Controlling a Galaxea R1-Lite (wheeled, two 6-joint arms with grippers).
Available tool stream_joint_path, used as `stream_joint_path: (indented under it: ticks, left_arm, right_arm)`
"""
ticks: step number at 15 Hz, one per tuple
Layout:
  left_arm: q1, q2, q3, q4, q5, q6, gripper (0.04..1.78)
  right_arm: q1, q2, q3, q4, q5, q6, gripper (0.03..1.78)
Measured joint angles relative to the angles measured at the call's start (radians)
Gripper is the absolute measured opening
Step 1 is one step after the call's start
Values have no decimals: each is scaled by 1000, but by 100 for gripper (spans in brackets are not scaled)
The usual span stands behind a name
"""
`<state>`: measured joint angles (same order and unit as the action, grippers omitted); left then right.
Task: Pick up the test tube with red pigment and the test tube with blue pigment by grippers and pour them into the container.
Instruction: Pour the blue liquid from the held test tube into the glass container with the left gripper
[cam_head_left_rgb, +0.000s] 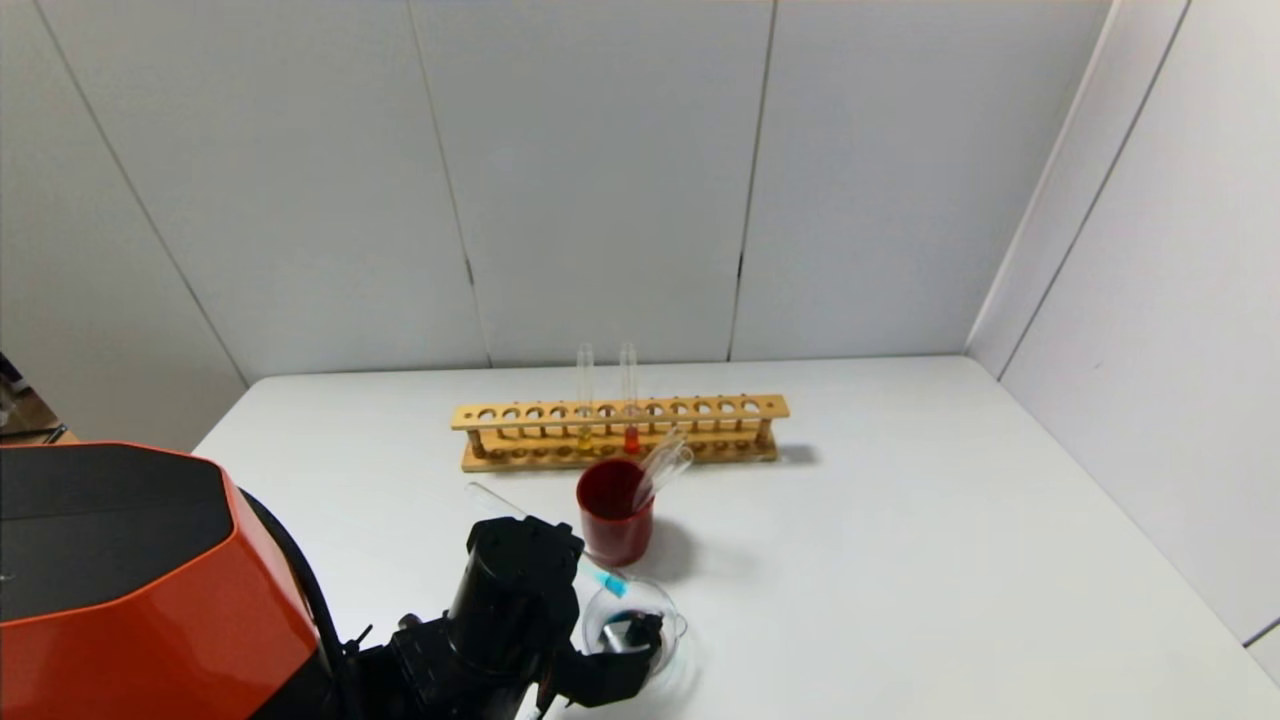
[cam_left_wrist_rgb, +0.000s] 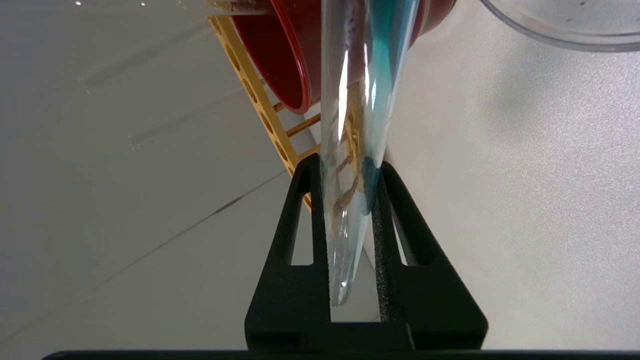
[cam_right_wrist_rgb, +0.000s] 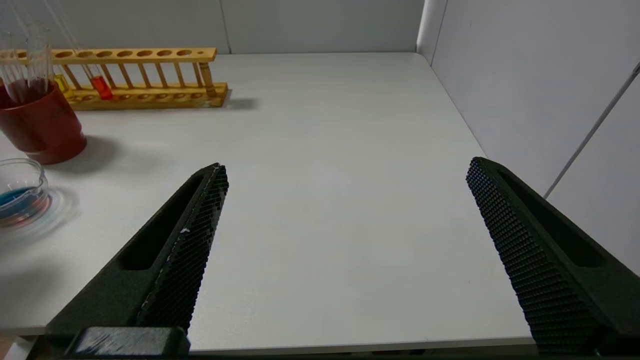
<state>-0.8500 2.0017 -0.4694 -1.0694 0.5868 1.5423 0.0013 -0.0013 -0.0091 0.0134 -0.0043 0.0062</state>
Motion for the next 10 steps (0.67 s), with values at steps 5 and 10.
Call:
stream_joint_path:
  ticks: [5,10]
  left_arm:
    - [-13,-1,5,-1,65,44,30]
    - [-19,7,4,0,75,68,30]
  right_arm:
    - [0,0,0,0,1,0,174]
    - [0,0,0,0,0,0,174]
